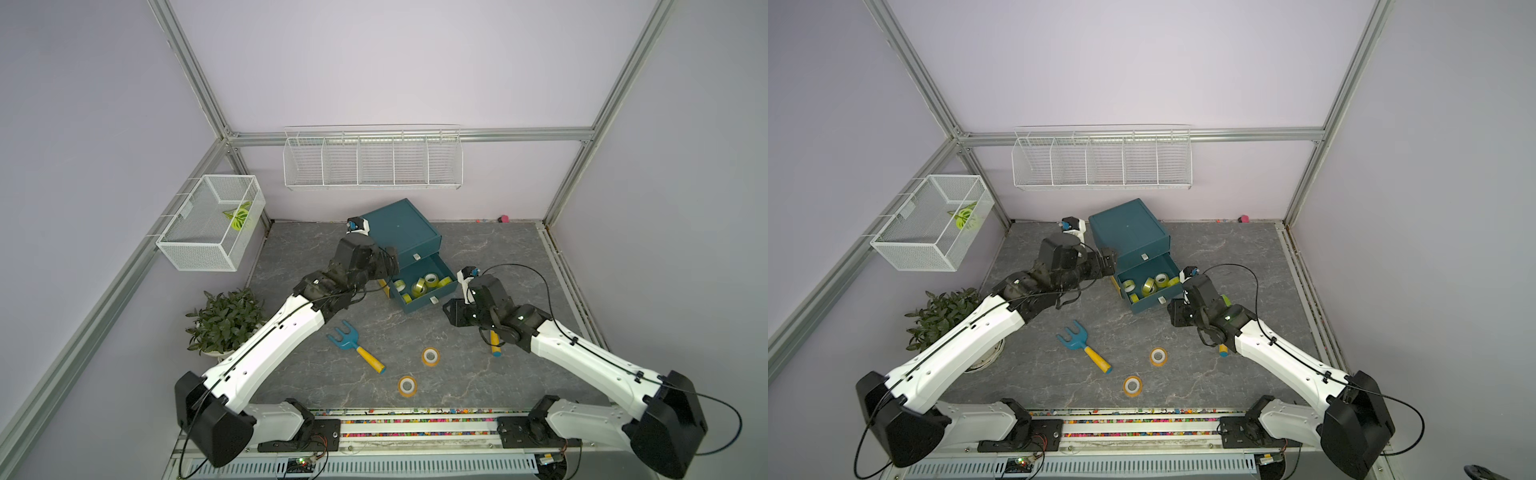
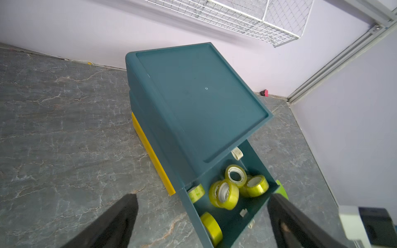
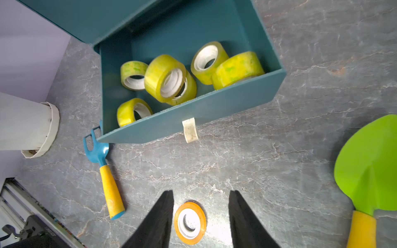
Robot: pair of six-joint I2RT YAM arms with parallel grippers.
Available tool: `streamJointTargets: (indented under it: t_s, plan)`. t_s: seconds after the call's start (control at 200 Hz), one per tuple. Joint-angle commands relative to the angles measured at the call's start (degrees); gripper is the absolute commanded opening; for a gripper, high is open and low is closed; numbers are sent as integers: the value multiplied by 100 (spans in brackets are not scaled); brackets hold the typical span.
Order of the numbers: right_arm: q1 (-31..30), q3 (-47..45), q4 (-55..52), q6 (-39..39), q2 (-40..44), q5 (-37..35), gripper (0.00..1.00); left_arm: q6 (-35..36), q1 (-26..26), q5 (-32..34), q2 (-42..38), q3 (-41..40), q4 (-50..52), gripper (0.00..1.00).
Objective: Place the transparent tape into the drawer according to color
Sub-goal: Close the drawer in the storage box.
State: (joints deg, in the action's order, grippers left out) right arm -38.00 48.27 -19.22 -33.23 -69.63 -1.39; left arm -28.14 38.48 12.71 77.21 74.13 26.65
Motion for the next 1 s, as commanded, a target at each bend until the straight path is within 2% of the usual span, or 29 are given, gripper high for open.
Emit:
streamJointTargets:
  t_s: [0.0, 0.14, 0.335, 0.705, 0.995]
  plan:
    - [-49, -85, 778, -149, -324, 51, 45, 106, -125, 161, 381, 291, -44, 100]
    - [-48, 173, 1171, -88, -902, 63, 45, 23, -143, 487, 699, 400, 172, 100]
    - [-30, 811, 1305, 29, -1810, 77, 44, 50, -216, 530, 933, 380, 339, 100]
    - [64, 1433, 2224, -194, -2769, 156, 43, 92, -248, 471, 1226, 216, 455, 99]
    - [170, 1626, 3214, -681, -3376, 111, 42, 82, -253, 270, 1266, 29, 401, 95]
